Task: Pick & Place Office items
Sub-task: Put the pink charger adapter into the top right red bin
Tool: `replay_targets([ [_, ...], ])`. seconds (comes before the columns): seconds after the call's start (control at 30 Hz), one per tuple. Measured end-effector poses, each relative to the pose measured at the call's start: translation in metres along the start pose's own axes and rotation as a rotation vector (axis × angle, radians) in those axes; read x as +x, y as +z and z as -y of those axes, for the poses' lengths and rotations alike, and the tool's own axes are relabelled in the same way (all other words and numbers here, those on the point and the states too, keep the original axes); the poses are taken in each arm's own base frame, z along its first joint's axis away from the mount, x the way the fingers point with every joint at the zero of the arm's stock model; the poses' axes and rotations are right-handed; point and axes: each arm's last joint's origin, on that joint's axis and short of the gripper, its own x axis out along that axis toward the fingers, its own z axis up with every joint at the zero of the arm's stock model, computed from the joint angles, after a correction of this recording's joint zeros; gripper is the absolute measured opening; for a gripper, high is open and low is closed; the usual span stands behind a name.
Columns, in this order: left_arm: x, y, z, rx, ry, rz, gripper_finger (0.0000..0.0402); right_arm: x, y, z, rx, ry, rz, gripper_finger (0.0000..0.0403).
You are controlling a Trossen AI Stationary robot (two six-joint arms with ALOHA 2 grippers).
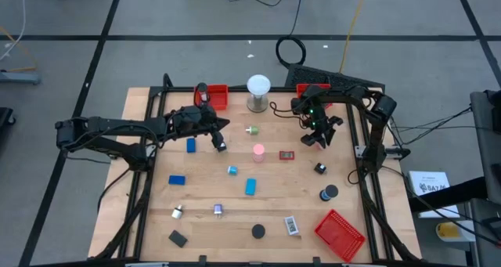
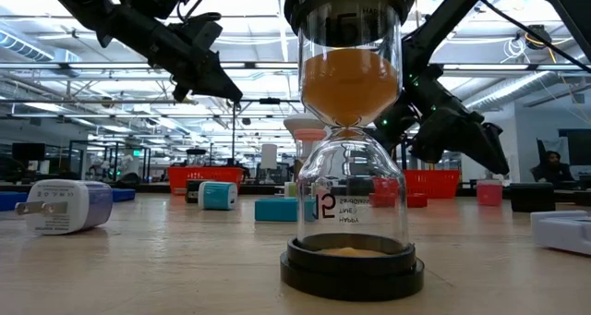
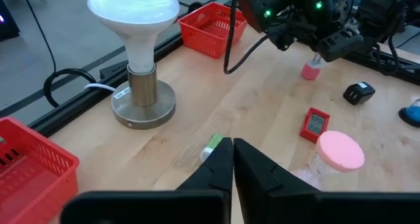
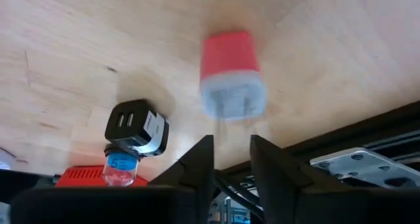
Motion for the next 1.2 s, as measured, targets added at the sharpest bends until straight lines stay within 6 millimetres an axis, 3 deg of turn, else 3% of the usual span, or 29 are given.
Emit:
replay_targets([
  [0.27,0.000,0.000,0.000,0.000,0.001,0.000,0.0020,0.000,0.001,0.000,-0.005,-0.024,0.017,0.0152],
  [0.4,0.000,0.000,0.000,0.000,0.002,0.000,0.0017,-0.006,-0.009,0.004,-0.006,-0.092,0.036,0.0171],
  [0.53,0.000,0.000,0.000,0.000,0.002,-0.001,0.0004,-0.019,-0.029,0.006,-0.018,-0.085,0.122,0.0187],
  [0.8,0.000,0.000,0.000,-0.001,0.001,0.001,0.0020,-0.040,-0.087,0.006,0.017,0.008,0.523,0.0195],
  [0.97,0.000,0.000,0.000,-0.001,0.001,0.003,0.0008,-0.028,-0.107,0.003,0.059,0.020,0.673,0.0219],
  [1.2,0.000,0.000,0.000,-0.001,0.001,0.003,0.0015,0.005,-0.100,-0.001,0.047,0.018,0.693,0.0270],
])
